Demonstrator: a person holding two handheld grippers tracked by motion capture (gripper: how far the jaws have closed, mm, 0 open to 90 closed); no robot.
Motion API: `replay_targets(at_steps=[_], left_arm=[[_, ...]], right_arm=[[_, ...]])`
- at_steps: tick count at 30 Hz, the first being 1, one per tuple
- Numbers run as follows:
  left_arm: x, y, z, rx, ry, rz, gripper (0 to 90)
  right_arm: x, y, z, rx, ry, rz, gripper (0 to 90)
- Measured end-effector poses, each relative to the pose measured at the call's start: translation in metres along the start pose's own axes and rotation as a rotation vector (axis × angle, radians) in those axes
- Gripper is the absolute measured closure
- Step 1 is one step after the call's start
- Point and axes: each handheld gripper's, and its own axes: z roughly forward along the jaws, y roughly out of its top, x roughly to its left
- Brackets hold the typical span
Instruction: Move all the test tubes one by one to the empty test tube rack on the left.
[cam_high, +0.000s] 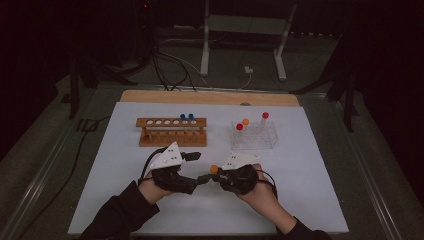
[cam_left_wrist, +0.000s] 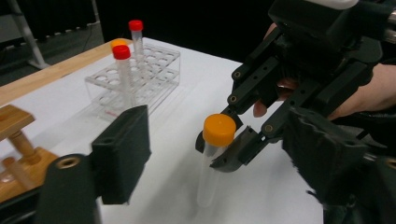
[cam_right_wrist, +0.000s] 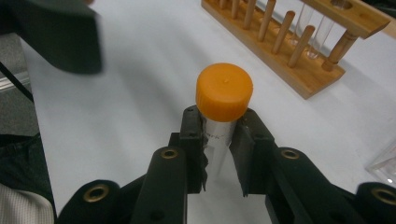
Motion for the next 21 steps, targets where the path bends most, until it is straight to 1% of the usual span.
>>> replay_targets(at_steps=[1,2,3,4,6,12,15,17,18,21], left_arm=[[0.000,0.001,0.002,0.000,-0.011,0.002,30.7],[-0.001,0.002,0.005,0.000,-0.004,0.007,32.5],[-0.001,0.002,0.007,0.001,-0.006,0.007,35.7],[-0.001,0.002,0.009,0.000,-0.016,-0.001,38.3],[-0.001,0.002,0.013,0.007,-0.013,0.003,43.6],[-0.001,0.003,0.022,0.018,-0.002,0.010,53.0],[0.000,0.002,0.025,0.024,0.000,0.003,58.0],[0.000,0.002,0.026,0.033,0.000,0.014,61.0],[0.000,0.001,0.027,0.041,-0.012,0.018,63.6],[-0.002,0.000,0.028,0.047,-0.018,0.032,70.2]], right_arm=[[0.000,0.000,-0.001,-0.002,0.001,0.001,75.2],[0.000,0.000,-0.001,-0.003,-0.001,0.000,75.2],[0.000,0.000,-0.001,-0.006,-0.002,-0.001,75.1],[0.000,0.000,-0.001,-0.005,-0.004,-0.001,75.1],[0.000,-0.001,-0.001,-0.004,-0.003,0.000,75.1],[-0.001,-0.001,-0.002,-0.006,-0.002,-0.001,75.1],[0.000,-0.001,-0.002,-0.008,-0.002,-0.002,75.1],[0.000,-0.001,-0.002,-0.007,-0.007,-0.003,75.1],[0.000,-0.001,-0.002,-0.008,-0.006,-0.002,75.1],[-0.001,-0.001,-0.003,-0.009,-0.010,-0.003,75.1]])
